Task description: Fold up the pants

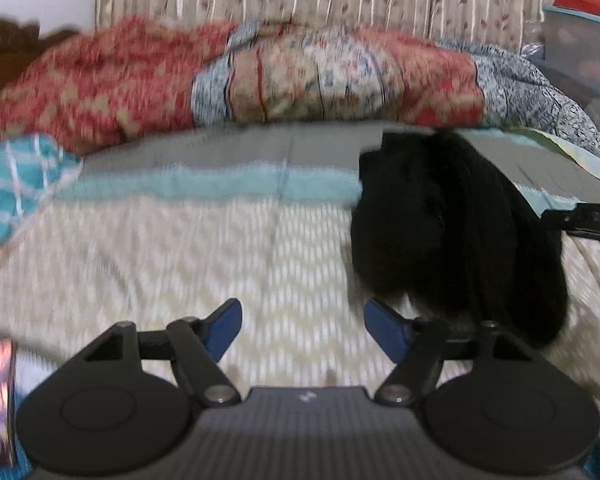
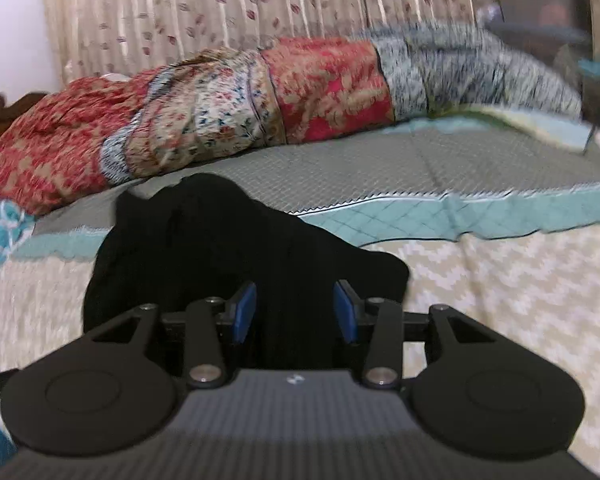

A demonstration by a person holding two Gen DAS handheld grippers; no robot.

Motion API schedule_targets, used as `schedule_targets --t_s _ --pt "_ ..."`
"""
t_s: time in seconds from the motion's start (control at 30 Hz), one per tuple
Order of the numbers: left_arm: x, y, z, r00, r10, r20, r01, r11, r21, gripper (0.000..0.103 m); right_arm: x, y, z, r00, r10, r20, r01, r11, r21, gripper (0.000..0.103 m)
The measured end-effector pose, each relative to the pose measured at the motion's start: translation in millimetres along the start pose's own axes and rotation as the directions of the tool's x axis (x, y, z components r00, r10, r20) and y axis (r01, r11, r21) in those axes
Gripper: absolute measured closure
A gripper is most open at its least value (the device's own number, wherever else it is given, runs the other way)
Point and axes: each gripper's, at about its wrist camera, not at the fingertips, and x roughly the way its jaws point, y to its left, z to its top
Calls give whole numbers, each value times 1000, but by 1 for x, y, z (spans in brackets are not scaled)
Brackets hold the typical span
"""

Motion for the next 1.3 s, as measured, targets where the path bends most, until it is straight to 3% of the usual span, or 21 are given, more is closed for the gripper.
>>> schedule_targets --t_s 0.07,0.13,0.17,0.23,0.3,0.33,0.37,0.43,0.57,0.67,0.77,0.97,1.07,1.13,1.2,1.3 --pt "9 -8 7 999 -25 43 24 999 35 23 20 -6 9 999 6 -42 -5 1000 18 58" --pt "28 -18 16 997 -49 57 46 997 57 17 27 -3 4 996 16 -91 -15 1000 8 73" --pt "38 -24 18 997 -62 54 58 996 68 17 35 -6 4 989 41 -143 -38 999 19 93" --pt "58 -39 20 996 -81 41 76 992 105 20 38 -10 5 982 75 -171 -69 997 41 97" --pt "72 -52 18 996 -70 56 61 986 158 43 22 -13 11 994 25 -104 -25 1000 3 98" --pt "79 -56 18 996 -61 59 49 982 183 74 12 -20 18 999 -2 -48 2 1000 8 98" --pt "82 -58 19 997 -61 52 51 982 184 93 -2 -31 25 1000 -24 12 24 999 40 98" --pt "76 -46 25 995 -87 55 81 991 105 95 -27 -53 37 993 -65 95 53 992 116 98" --pt "19 -3 34 974 -119 191 124 992 -14 96 -88 -87 49 953 -193 235 152 972 182 98" --pt "-30 43 27 961 -108 253 141 984 -113 96 -134 -111 40 934 -207 292 129 956 263 98" --pt "-78 75 4 958 -95 271 136 982 -135 96 -171 -122 16 920 -232 317 139 947 290 98" --pt "-137 101 -54 978 -114 176 130 988 -81 96 -211 -140 -29 909 -336 248 249 912 326 98" --pt "-144 99 -80 985 -119 128 126 991 -51 96 -214 -147 -49 897 -400 189 326 886 329 98" --pt "-139 99 -92 990 -113 79 117 992 -53 96 -211 -151 -63 902 -413 128 355 877 322 97" --pt "-138 101 -100 991 -112 70 117 991 -69 96 -205 -153 -69 907 -413 76 368 868 333 93" --pt "-142 100 -103 989 -115 93 121 990 -66 96 -213 -155 -72 881 -465 85 406 837 368 78"
